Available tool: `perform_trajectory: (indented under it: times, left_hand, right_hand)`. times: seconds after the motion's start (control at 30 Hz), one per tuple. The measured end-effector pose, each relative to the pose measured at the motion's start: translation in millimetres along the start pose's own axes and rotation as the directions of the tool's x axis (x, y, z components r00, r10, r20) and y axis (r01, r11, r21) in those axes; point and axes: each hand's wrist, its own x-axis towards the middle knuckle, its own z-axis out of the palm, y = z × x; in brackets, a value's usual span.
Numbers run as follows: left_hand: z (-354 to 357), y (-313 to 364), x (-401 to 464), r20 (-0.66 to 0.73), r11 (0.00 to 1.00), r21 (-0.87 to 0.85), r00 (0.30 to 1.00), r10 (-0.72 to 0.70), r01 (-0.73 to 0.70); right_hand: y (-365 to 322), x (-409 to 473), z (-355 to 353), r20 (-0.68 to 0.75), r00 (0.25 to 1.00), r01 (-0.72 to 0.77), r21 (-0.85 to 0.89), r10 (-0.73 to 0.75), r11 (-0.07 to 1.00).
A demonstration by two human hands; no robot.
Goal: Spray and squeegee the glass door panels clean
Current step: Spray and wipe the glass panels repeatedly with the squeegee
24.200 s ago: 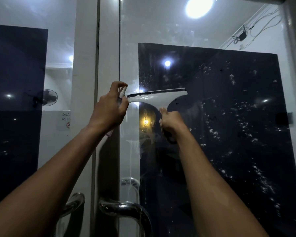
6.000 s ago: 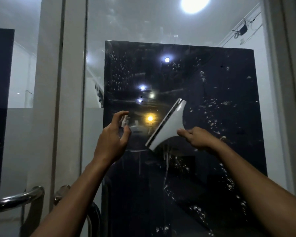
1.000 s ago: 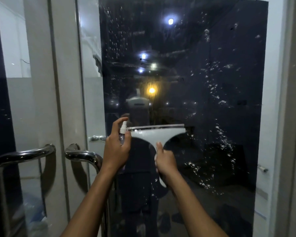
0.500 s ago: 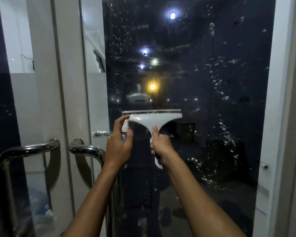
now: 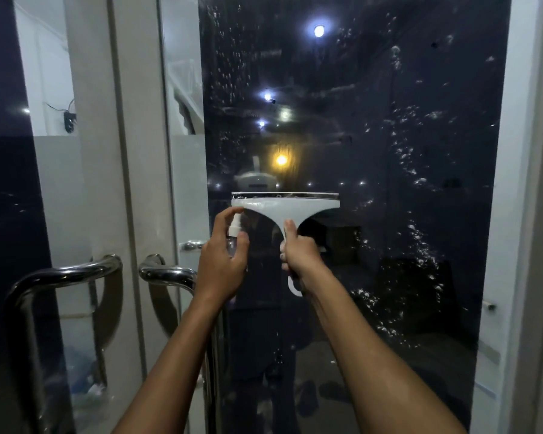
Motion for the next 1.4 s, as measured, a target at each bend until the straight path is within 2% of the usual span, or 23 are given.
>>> perform_trajectory:
  times: [0.1, 0.23, 0.37, 0.5, 0.57, 0.67, 0.73, 0.8, 0.93, 1.0, 1.07, 1.17, 1.27, 1.4]
  left_hand:
    - [-5, 2, -1, -0.019, 1.000, -0.017, 1.000, -0.009, 0.009]
    - [-12, 3, -2, -0.035, 1.000, 0.011, 0.999, -0.003, 0.003]
    - [-23, 4, 4, -0.059, 1.000, -0.028, 0.998, 0.000, -0.001]
    - [-34, 4, 6, -0.087, 0.999, -0.034, 0.996, -0.015, 0.012]
    - [-39, 2, 3, -0.095, 0.999, -0.046, 0.995, -0.018, 0.013]
    - [-47, 2, -1, -0.110, 1.000, -0.017, 0.994, -0.026, 0.024]
    - [-52, -1, -3, -0.132, 1.000, 0.015, 0.991, -0.021, 0.023]
    - [-59, -2, -3, -0.152, 0.999, 0.038, 0.988, -0.023, 0.029]
    - [-65, 0, -6, -0.167, 0.997, 0.068, 0.986, -0.017, 0.029]
    - [-64, 0, -7, -0.157, 0.997, 0.067, 0.987, -0.018, 0.029]
    - [-63, 0, -9, -0.144, 0.998, 0.040, 0.989, -0.031, 0.037]
    - [-64, 1, -12, -0.118, 0.999, 0.024, 0.992, -0.041, 0.044]
    - [-67, 2, -12, -0.077, 0.999, 0.040, 0.997, -0.023, 0.026]
    - [-65, 1, -14, -0.091, 0.999, 0.027, 0.995, -0.031, 0.034]
  right_hand:
    - [31, -5, 2, -0.025, 1.000, 0.002, -0.040, -0.003, 0.999]
    - [96, -39, 4, 0.005, 0.995, -0.100, -0.085, 0.100, 0.991]
    - [57, -9, 8, -0.077, 0.996, 0.032, -0.149, -0.044, 0.988]
    - [-17, 19, 22, -0.059, 0.983, 0.164, -0.140, -0.174, 0.977]
    - [-8, 12, 30, -0.047, 0.983, 0.166, -0.181, -0.177, 0.969]
    - [63, -22, 41, -0.027, 0.996, 0.074, -0.359, -0.090, 0.930]
    - [94, -43, 46, -0.046, 0.997, 0.041, -0.318, -0.058, 0.947]
    - [89, -42, 54, -0.069, 0.995, 0.052, -0.236, -0.070, 0.970]
    - [34, -18, 65, -0.108, 0.982, 0.138, -0.159, -0.157, 0.978]
    - [29, -13, 68, -0.107, 0.974, 0.179, -0.161, -0.198, 0.971]
    - [57, -19, 64, -0.075, 0.979, 0.164, -0.253, -0.188, 0.954]
    - [124, -37, 40, -0.059, 0.994, 0.060, -0.456, -0.097, 0.888]
    - [141, -43, 5, -0.046, 0.990, 0.078, -0.626, -0.136, 0.776]
    - [83, -24, 1, 0.095, 0.935, 0.254, -0.854, -0.343, 0.455]
